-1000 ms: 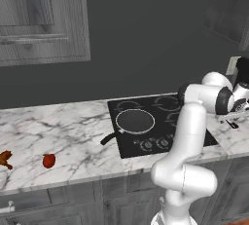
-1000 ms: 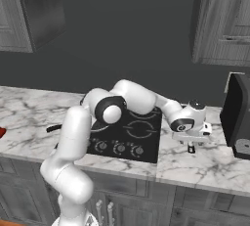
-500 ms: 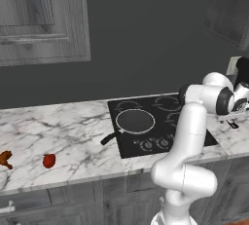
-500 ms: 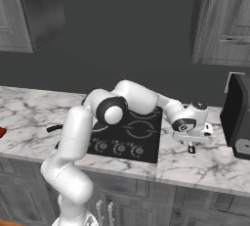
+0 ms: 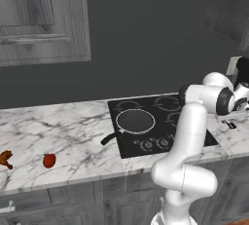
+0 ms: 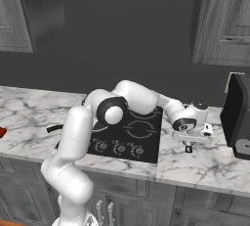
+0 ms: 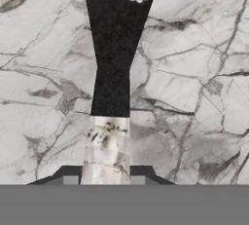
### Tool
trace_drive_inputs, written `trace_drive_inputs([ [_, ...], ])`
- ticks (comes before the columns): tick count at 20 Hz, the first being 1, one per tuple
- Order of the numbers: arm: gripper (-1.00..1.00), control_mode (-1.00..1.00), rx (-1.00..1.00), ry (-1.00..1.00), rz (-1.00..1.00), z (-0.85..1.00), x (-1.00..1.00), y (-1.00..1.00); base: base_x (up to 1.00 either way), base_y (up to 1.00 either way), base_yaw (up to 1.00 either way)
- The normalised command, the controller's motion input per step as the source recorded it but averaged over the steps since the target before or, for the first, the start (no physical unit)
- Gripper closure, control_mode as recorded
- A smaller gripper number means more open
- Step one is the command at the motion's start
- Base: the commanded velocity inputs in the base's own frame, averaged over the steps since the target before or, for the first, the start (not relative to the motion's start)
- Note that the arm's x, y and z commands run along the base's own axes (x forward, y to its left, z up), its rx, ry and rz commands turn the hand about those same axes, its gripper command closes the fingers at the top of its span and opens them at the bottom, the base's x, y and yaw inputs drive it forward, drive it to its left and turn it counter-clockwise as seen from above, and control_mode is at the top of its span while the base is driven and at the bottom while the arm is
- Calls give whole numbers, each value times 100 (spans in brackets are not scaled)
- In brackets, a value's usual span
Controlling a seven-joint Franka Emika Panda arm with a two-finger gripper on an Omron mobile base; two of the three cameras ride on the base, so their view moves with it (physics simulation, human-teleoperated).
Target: Place both pans onto different burners. Then place the bell pepper and the chicken drumstick on different pans.
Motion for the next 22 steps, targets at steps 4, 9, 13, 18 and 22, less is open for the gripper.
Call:
trace_drive_inputs([
  [4,100,-100,0,0,0,0,0,0,0,0,0],
  [9,100,-100,0,0,0,0,0,0,0,0,0],
  [13,100,-100,0,-1,1,0,0,0,0,0,0],
  [18,100,-100,0,-5,7,0,-2,4,0,0,0],
  [22,100,-100,0,-9,10,0,-16,9,0,0,0],
])
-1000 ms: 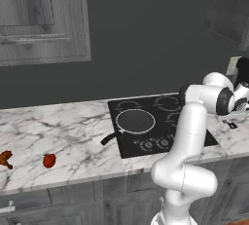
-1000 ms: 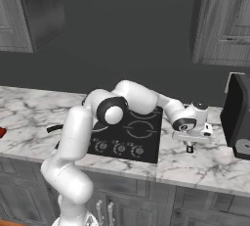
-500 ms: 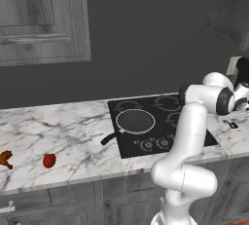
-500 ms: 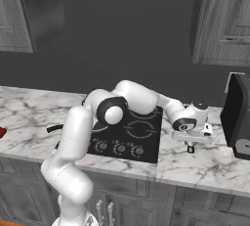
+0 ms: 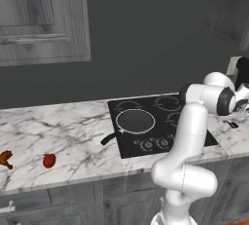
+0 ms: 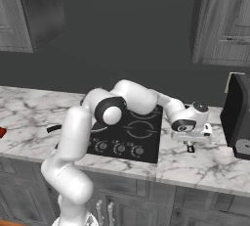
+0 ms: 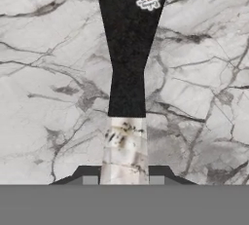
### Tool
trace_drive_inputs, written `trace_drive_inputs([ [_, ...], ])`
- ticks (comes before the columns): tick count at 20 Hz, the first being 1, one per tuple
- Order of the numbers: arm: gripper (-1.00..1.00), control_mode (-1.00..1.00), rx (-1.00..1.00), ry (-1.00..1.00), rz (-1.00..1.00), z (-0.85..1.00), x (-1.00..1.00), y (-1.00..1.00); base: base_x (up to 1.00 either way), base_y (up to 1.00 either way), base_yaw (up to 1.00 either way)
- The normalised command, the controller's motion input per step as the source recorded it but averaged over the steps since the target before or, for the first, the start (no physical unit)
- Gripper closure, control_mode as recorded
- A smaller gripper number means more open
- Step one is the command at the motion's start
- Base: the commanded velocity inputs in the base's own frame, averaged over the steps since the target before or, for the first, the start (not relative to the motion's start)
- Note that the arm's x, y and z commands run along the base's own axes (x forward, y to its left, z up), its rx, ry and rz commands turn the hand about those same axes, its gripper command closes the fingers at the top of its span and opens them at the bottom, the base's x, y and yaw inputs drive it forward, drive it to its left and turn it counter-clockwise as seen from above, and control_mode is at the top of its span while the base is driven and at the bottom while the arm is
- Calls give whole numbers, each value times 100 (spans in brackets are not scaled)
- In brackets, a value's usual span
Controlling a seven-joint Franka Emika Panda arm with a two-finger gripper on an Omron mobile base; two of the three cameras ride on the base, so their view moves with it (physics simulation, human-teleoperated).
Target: Place both pans onto different burners. Then place the bell pepper and the chicken drumstick on different pans.
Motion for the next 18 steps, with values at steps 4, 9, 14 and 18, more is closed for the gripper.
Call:
trace_drive_inputs([
  [4,100,-100,0,-11,11,1,-13,10,0,0,0],
  [9,100,-100,0,-9,14,2,-6,13,0,0,0],
  [14,100,-100,0,0,17,14,0,15,0,0,0],
  [18,100,-100,0,0,17,19,0,14,0,0,0],
])
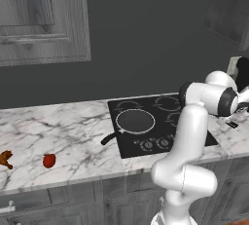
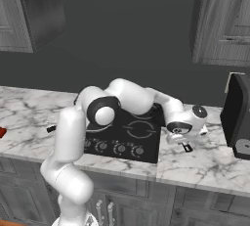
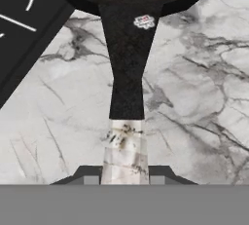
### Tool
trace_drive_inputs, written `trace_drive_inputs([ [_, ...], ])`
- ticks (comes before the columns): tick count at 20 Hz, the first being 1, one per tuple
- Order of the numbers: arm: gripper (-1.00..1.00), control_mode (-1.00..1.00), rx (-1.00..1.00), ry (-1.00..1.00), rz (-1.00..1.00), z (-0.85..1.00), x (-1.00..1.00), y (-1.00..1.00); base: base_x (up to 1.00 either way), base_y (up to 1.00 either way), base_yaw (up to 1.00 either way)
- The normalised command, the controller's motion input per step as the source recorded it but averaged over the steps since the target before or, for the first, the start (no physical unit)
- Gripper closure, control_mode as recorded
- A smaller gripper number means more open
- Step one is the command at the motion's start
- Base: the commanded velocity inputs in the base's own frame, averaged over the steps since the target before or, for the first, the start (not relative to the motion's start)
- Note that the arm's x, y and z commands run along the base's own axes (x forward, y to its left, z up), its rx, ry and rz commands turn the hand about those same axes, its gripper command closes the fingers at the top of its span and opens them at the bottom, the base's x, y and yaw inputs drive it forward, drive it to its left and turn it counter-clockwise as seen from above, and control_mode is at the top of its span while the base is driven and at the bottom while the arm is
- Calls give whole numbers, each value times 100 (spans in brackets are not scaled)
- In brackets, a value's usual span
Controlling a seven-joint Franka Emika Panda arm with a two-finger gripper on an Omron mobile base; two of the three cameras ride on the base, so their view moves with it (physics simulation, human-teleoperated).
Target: Place both pans onto different burners. Then place the bell pepper and the chicken drumstick on different pans.
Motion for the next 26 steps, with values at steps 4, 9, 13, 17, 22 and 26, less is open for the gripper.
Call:
trace_drive_inputs([
  [4,100,-100,0,0,18,3,-2,13,0,0,0],
  [9,100,-100,0,0,21,0,-1,20,0,0,0],
  [13,100,-100,0,0,22,0,0,21,0,0,0],
  [17,100,-100,0,4,20,0,0,19,0,0,0],
  [22,100,-100,0,8,15,0,0,8,0,0,0],
  [26,100,-100,0,7,14,0,0,0,0,0,0],
])
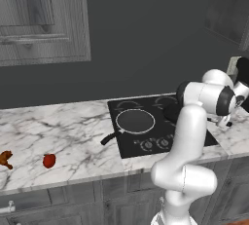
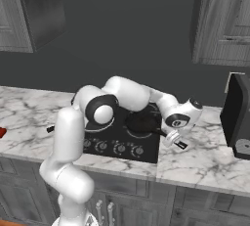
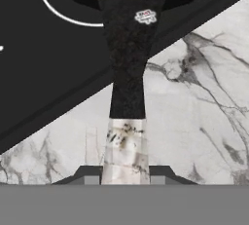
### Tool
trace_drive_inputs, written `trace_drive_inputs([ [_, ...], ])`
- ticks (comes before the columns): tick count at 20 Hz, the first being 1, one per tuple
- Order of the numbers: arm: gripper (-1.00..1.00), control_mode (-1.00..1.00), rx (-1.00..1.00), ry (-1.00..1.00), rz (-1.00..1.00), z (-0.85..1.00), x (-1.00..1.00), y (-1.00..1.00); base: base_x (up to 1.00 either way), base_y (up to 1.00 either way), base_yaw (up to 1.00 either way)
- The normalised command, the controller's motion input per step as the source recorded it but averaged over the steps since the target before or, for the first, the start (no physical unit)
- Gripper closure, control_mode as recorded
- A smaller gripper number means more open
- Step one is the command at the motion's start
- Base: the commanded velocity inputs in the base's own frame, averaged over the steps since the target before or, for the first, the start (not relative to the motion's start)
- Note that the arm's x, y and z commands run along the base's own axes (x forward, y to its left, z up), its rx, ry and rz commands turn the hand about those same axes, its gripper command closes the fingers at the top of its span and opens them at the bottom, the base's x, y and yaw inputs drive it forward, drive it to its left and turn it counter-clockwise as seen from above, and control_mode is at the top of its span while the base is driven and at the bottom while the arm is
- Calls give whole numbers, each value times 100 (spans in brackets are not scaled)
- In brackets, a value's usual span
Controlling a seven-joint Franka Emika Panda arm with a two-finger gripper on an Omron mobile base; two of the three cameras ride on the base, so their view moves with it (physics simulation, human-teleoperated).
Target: Place both pans onto different burners. Then place the bell pepper and the chicken drumstick on different pans.
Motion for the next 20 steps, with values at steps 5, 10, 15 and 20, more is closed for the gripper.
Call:
trace_drive_inputs([
  [5,100,-100,0,5,12,-3,1,0,0,0,0],
  [10,100,-100,0,0,7,-24,1,-1,0,0,0],
  [15,100,-100,0,0,3,-31,0,-19,0,0,0],
  [20,100,-100,0,0,1,-9,0,-16,0,0,0],
])
